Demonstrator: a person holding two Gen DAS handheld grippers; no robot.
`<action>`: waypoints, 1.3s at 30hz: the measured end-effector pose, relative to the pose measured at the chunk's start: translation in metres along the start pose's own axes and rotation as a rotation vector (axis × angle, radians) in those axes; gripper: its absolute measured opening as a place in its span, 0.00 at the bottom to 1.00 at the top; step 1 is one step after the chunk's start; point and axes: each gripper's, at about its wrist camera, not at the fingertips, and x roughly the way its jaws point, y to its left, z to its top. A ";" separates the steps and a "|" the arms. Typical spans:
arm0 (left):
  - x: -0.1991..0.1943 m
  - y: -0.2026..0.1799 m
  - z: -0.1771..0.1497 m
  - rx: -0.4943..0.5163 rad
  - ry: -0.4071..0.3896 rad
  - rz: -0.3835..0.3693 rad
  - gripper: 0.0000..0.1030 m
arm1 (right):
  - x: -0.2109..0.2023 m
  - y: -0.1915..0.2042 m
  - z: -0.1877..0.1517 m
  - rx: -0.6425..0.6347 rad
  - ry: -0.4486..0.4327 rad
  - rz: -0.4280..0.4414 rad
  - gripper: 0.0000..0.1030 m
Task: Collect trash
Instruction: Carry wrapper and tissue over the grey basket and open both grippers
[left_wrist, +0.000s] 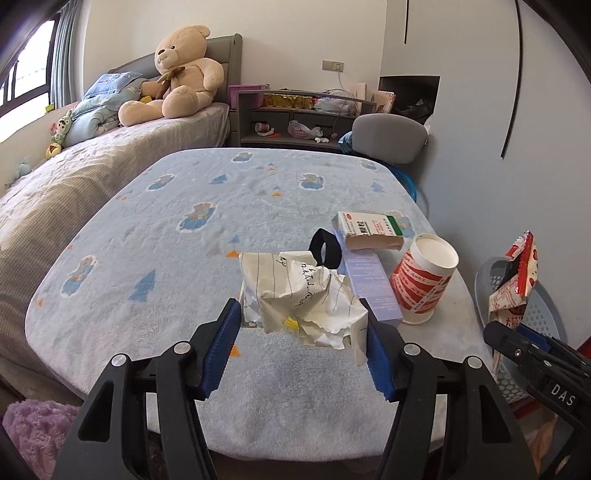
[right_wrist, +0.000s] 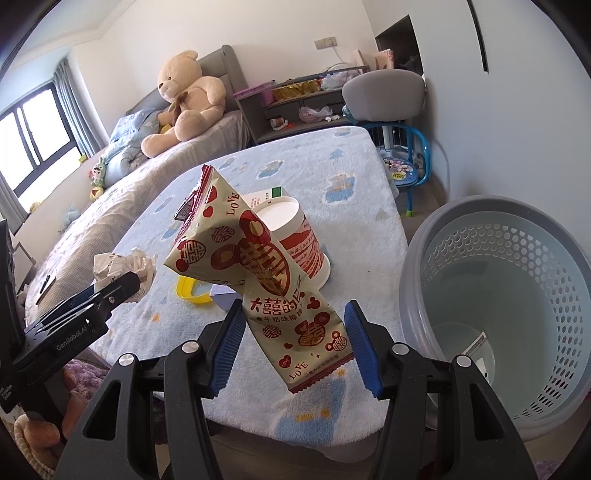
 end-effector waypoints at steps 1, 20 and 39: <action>-0.003 -0.005 0.000 0.008 -0.003 -0.007 0.59 | -0.004 -0.001 0.000 0.000 -0.005 -0.002 0.52; 0.000 -0.171 0.008 0.212 0.026 -0.268 0.59 | -0.079 -0.126 -0.004 0.121 -0.023 -0.240 0.53; 0.050 -0.256 0.010 0.352 0.124 -0.284 0.60 | -0.066 -0.182 -0.002 0.252 0.011 -0.301 0.53</action>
